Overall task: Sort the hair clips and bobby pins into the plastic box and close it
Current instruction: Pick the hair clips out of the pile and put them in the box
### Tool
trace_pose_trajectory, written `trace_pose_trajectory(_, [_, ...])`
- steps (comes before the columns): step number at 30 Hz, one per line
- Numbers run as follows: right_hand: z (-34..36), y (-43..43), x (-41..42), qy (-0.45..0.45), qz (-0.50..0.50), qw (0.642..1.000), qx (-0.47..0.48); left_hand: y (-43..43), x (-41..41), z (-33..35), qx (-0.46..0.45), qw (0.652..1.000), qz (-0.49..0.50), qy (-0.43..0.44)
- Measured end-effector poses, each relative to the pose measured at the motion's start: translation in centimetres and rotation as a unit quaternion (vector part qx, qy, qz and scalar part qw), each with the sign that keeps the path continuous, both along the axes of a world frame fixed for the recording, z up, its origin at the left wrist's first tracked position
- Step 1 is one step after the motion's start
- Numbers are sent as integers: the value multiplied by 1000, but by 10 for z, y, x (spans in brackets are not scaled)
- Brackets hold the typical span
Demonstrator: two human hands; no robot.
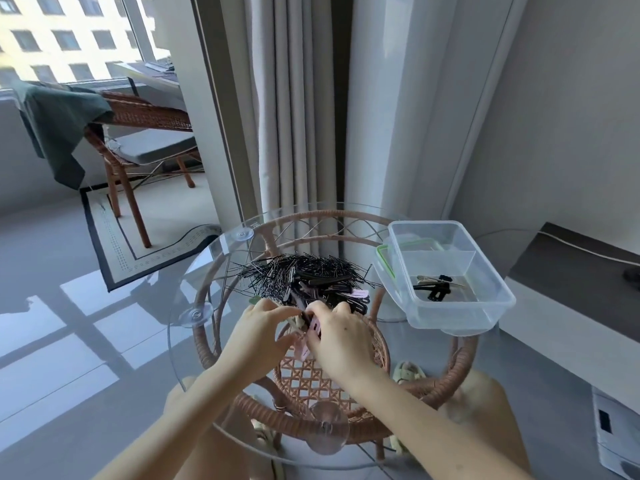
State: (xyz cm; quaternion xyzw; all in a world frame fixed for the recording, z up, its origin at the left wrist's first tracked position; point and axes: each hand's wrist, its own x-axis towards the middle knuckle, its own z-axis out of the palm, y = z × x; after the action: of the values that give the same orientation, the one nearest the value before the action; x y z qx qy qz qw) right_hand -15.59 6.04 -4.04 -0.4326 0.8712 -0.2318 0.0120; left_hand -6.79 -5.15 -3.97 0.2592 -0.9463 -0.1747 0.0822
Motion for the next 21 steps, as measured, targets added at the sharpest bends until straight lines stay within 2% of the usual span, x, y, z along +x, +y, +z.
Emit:
trace_pose_trajectory(5, [10,13,-4,-39,2,999,19,5,-8,3,58,996,44,59])
trace_pose_trajectory(9, [11,16,-6,-61,-31,995,71,14,-26,5,33,992,120,1])
trace_pose_trajectory(12, [10,11,-2,-53,-55,990,115,17,-34,9,78,988,131,-9])
trace_pose_trajectory(18, [5,9,0,-41,-78,994,65,13,-24,17,117,984,135,20])
trace_pose_trajectory(21, [8,12,-1,-72,-67,995,35,13,-18,19,119,983,141,2])
